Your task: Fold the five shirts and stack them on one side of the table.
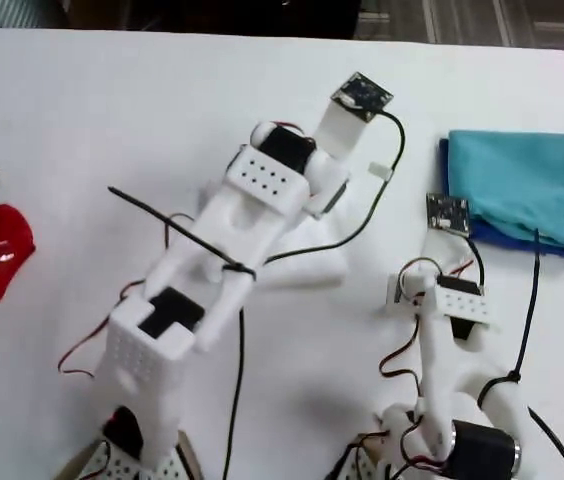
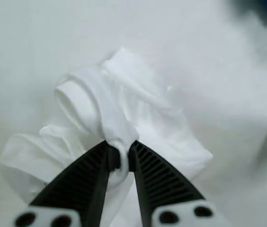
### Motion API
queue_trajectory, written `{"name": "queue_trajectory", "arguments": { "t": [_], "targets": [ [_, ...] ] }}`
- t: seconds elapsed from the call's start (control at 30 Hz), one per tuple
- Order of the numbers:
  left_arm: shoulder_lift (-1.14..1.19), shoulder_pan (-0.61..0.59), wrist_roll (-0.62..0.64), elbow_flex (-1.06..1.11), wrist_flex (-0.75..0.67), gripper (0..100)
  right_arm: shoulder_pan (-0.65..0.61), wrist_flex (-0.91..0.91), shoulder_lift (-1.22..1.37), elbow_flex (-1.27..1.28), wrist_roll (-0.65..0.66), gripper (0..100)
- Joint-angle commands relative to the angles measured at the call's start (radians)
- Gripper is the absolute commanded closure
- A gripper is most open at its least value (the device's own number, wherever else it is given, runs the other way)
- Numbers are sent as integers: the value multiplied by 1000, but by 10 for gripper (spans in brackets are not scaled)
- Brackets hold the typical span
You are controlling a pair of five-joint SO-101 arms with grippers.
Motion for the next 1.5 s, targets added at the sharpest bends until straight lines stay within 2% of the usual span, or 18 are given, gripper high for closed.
{"name": "queue_trajectory", "arguments": {
  "t": [0.0,0.27,0.5,0.6,0.8,0.93,1.0,1.07,1.13,1.23,1.33,1.47],
  "targets": [
    [-8,21,3,-24,-20,974,5,-16,-39,-8,-8,978],
    [-5,21,3,-56,-12,970,5,-16,-39,-8,-8,978],
    [-12,28,3,-59,-2,788,5,-16,-39,-8,-8,978],
    [-17,14,3,-77,0,796,5,-16,-39,-8,-8,978],
    [-15,-118,0,-312,184,815,5,-16,-39,-8,-8,978],
    [-15,-272,-107,-507,367,978,5,-16,-39,-8,-8,978],
    [-15,-350,-141,-587,434,960,5,-16,-39,-11,-6,978],
    [-21,-437,-150,-619,440,978,-2,-15,-39,-31,2,978],
    [-58,-512,-155,-598,440,973,-18,41,-39,-121,2,978],
    [-166,-586,-198,-467,442,974,-62,226,-21,-370,2,978],
    [-341,-635,-224,-228,442,974,-147,390,41,-660,2,978],
    [-615,-690,-230,199,388,974,-325,556,243,-1008,2,978]
  ]
}}
